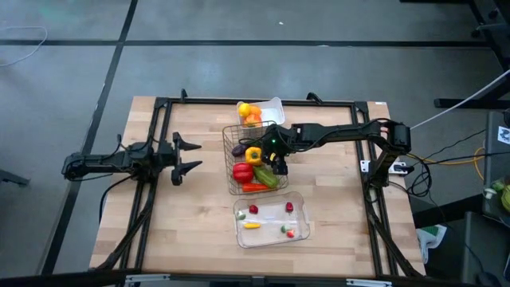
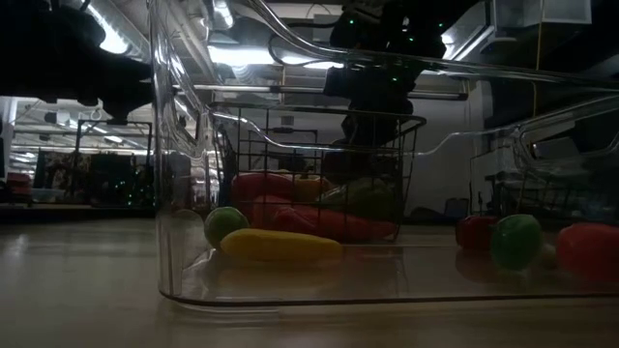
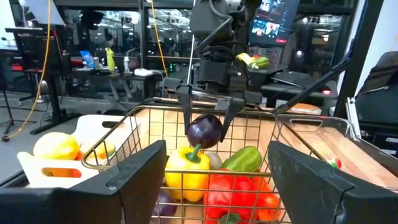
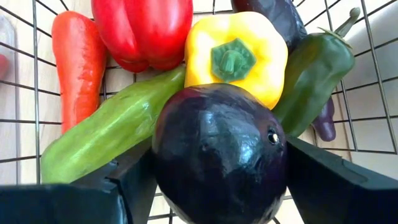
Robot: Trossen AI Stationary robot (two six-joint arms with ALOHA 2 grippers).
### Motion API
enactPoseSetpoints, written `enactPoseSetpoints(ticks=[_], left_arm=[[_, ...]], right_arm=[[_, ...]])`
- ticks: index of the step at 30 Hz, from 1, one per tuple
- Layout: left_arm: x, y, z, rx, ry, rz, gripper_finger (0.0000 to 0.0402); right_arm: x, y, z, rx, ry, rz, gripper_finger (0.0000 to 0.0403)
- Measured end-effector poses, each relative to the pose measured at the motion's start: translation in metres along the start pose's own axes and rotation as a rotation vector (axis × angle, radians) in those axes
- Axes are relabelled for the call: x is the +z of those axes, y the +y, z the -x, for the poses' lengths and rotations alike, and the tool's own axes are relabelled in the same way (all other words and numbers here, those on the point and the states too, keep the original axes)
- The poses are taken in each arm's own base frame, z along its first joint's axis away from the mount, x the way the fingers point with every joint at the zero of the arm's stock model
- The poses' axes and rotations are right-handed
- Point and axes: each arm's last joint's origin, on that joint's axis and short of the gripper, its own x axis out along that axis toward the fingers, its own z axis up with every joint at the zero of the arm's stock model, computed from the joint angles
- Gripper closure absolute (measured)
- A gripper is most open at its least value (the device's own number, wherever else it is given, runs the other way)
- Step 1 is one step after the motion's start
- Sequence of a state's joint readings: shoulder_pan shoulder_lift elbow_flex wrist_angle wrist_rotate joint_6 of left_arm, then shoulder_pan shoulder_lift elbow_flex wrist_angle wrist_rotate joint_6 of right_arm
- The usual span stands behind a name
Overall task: Sort produce into baskets
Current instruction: Put the plum into the wire basket
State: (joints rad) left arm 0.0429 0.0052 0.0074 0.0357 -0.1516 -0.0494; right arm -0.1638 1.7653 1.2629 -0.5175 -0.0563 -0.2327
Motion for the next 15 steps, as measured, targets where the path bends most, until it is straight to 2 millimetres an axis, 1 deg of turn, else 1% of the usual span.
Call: enactPoseSetpoints(ticks=[4,15], left_arm=[[-0.0003,0.0000,-0.0003,0.001,0.005,-0.025,0.0123],[-0.0002,0.0000,-0.0002,0.001,0.005,-0.024,0.0123]], right_arm=[[0.0000,0.0000,0.0000,0.000,0.000,0.000,0.0106],[-0.0001,0.0001,-0.0001,0.000,0.001,0.000,0.0106]])
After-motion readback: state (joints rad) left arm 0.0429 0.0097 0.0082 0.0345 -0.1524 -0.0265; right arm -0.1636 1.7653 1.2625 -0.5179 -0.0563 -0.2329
